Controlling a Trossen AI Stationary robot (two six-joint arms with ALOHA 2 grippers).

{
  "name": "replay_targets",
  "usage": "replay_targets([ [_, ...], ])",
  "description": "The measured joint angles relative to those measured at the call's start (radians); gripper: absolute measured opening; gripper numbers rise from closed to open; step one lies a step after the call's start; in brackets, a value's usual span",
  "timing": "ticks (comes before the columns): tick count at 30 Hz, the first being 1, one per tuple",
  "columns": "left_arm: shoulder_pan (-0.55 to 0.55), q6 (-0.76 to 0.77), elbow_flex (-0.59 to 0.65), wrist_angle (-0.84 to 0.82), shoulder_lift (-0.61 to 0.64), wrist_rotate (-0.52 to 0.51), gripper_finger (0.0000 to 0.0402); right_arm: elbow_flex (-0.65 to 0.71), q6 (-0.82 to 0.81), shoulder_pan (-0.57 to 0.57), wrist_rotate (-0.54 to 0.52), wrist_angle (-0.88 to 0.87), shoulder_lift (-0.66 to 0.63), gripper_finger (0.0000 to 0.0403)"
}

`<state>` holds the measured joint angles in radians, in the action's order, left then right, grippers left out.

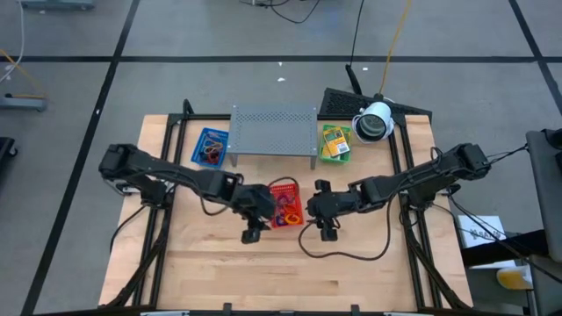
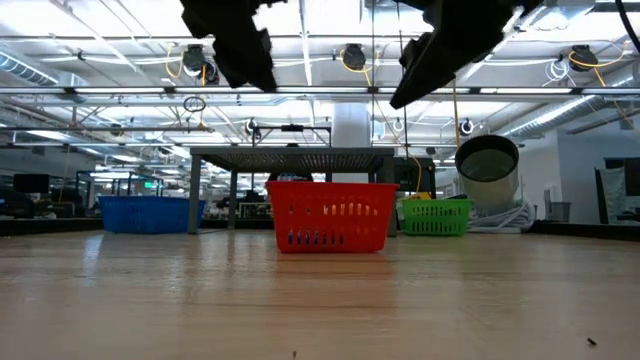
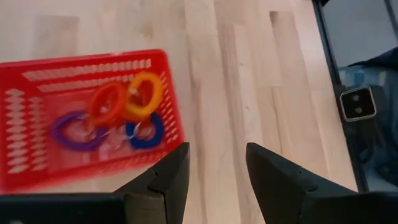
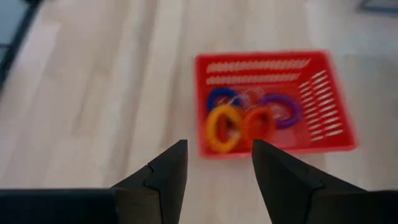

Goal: Pick & Place Office Desk Supplies
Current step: Put the green basket on the shelf

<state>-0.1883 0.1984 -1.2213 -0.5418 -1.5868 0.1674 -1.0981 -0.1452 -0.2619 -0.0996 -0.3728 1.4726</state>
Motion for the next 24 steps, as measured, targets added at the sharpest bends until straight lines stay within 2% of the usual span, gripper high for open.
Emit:
replay_targets([
  [4,-0.005,0.006,0.0,0.047,-0.047,0.039,0.0166,0.0,0.007,0.0,-0.098,-0.028,-0.002,0.0169],
  [9,0.007,0.006,0.0,0.043,-0.041,0.052,0.0166,0.0,-0.024,0.03,-0.206,-0.227,-0.064,0.0169],
  [13,0.017,-0.01,0.0,0.032,0.001,0.046,0.0166,0.0,-0.053,0.09,-0.244,-0.377,-0.122,0.0169],
  [18,0.026,-0.036,0.0,0.012,0.056,0.041,0.0166,0.0,-0.005,0.233,-0.239,-0.482,-0.143,0.0169],
  [24,0.027,-0.06,0.0,-0.018,0.12,0.006,0.0166,0.0,0.165,0.412,-0.147,-0.418,-0.112,0.0169],
])
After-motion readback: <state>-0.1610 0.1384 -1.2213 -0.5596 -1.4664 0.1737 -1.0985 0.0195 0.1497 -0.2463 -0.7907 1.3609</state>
